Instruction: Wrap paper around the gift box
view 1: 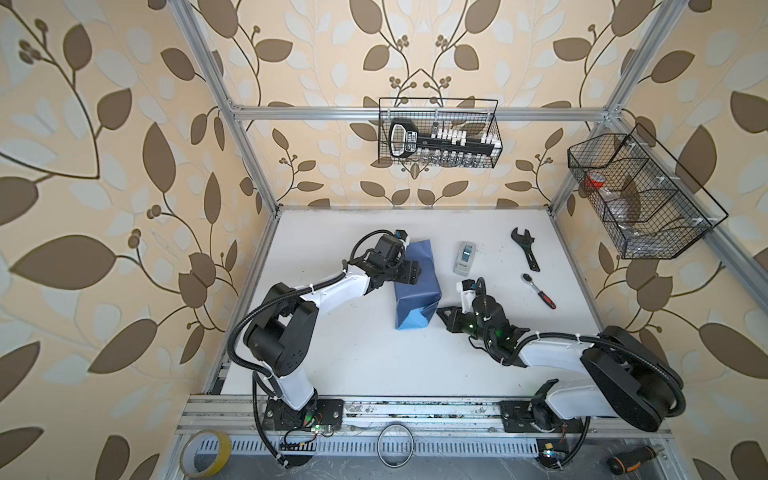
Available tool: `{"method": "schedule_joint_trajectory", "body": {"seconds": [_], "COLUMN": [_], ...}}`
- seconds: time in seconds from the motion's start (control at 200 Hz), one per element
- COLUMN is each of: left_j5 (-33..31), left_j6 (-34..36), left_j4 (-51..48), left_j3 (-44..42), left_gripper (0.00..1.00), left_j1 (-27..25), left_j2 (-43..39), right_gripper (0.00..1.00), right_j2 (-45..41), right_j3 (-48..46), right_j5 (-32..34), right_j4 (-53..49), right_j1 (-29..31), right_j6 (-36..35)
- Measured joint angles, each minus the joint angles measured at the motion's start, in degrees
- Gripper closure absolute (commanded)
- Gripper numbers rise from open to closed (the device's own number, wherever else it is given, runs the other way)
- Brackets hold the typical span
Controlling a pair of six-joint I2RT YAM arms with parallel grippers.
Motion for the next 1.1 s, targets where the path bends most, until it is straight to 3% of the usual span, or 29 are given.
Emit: {"method": "schedule_joint_trajectory", "body": {"seconds": [0.09,0.24,0.335,0.66,1.1], "left_j5": [-2.2,-3.5,-3.2,4.6,9.1], "left_j6": [-1.2,-4.5,-6.3,-8.9,-11.7], "left_j4": [0.0,-1.2,-3.2,-2.0,9.4], "left_j3": [-4.7,-14.9,-19.9,-28.4,-29.7], "left_gripper": [0.25,0.44,0.55,0.76,0.82], "left_j1": [0.2,2.3,3.6,3.6,-1.2], "left_j2": [-7.4,-20.7,-24.1,-19.0,-11.8], "right_gripper": [0.59,0.5,0.44,0.46,0.48], "right_j2": [-1.9,-0.1,3.5,14.9,15.1], "right_j3": [1.6,9.3,14.5,20.6,20.6], "right_j5": [-0.3,-0.7,-1.7,-6.1,-6.7], "right_j4": [-4.4,-10.3,-10.8,-10.0,-9.6], "right_j1": [-3.2,-5.7,-6.9,-7.4,-5.3], "right_j6": [-2.7,-5.5,-6.1,-5.0,-4.0]}}
